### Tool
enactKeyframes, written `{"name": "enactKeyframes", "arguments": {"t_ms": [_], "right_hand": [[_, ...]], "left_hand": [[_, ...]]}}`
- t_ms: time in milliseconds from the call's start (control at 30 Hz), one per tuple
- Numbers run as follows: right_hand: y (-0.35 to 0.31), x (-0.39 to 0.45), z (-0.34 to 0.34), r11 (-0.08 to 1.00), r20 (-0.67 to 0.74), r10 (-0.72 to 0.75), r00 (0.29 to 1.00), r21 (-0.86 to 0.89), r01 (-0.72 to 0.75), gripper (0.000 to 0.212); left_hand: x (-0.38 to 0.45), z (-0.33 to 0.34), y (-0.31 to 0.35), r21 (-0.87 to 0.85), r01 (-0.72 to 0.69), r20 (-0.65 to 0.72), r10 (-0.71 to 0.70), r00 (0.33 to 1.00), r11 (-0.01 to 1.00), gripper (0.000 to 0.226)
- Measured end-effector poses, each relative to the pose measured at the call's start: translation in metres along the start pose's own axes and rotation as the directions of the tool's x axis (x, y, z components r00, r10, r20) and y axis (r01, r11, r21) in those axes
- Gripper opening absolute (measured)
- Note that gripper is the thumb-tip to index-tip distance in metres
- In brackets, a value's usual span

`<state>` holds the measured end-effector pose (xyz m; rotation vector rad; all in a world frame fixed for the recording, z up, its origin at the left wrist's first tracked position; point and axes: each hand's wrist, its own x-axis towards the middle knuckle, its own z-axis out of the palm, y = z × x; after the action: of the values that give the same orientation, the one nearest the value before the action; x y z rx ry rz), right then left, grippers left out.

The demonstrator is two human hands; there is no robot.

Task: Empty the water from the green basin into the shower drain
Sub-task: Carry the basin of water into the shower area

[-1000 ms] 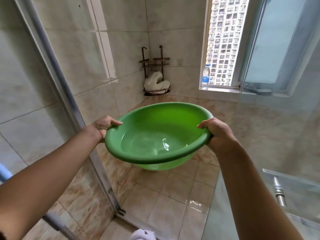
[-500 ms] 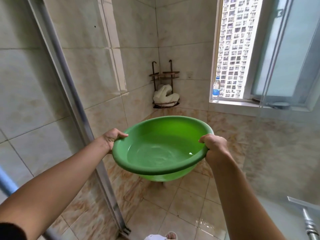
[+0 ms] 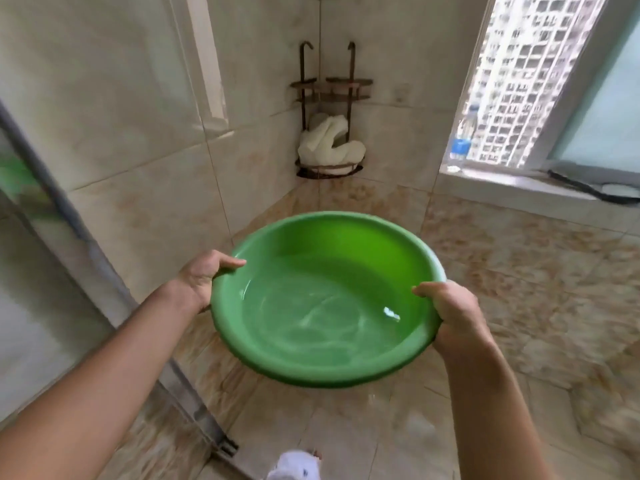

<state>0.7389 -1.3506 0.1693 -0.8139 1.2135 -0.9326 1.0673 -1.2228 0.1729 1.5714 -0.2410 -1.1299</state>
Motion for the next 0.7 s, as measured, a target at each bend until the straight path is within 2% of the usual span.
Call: {"name": "enactKeyframes", "arguments": {"t_ms": [100,300,500,633,700], "right_hand": [[-0.003,0.056,0.019,1.0,-0.019,0.015,1.0,-0.02,-0.016,0.027],[-0.035,0.135,0.057,0.999,-0.018,0.043,0.999,-0.033,-0.043,0.035],[-0.091,0.194,0.093,1.0,-0.05,0.014,0.999,-0.019,-0.015,0.037],[-0.126,0.218,0.096,1.0,-0.082,0.012,0.997,-0.004,-0.012,0.04],[-0.138,0.227,0.093,0.999,-0.093,0.031,0.995,0.026,-0.028,0.038]], "left_hand": [[0.061,0.013,0.001,-0.097,0.04,0.06,-0.035,0.998,0.994,0.025],[0.141,0.049,0.042,-0.201,-0.007,0.075,0.023,0.997,0.979,0.048],[0.194,0.088,0.117,-0.167,-0.07,0.08,0.084,0.993,0.983,0.031],[0.213,0.118,0.157,-0.14,-0.026,0.13,0.044,0.99,0.99,0.038],[0.219,0.133,0.17,-0.14,-0.021,0.155,0.043,0.987,0.99,0.03]]}}
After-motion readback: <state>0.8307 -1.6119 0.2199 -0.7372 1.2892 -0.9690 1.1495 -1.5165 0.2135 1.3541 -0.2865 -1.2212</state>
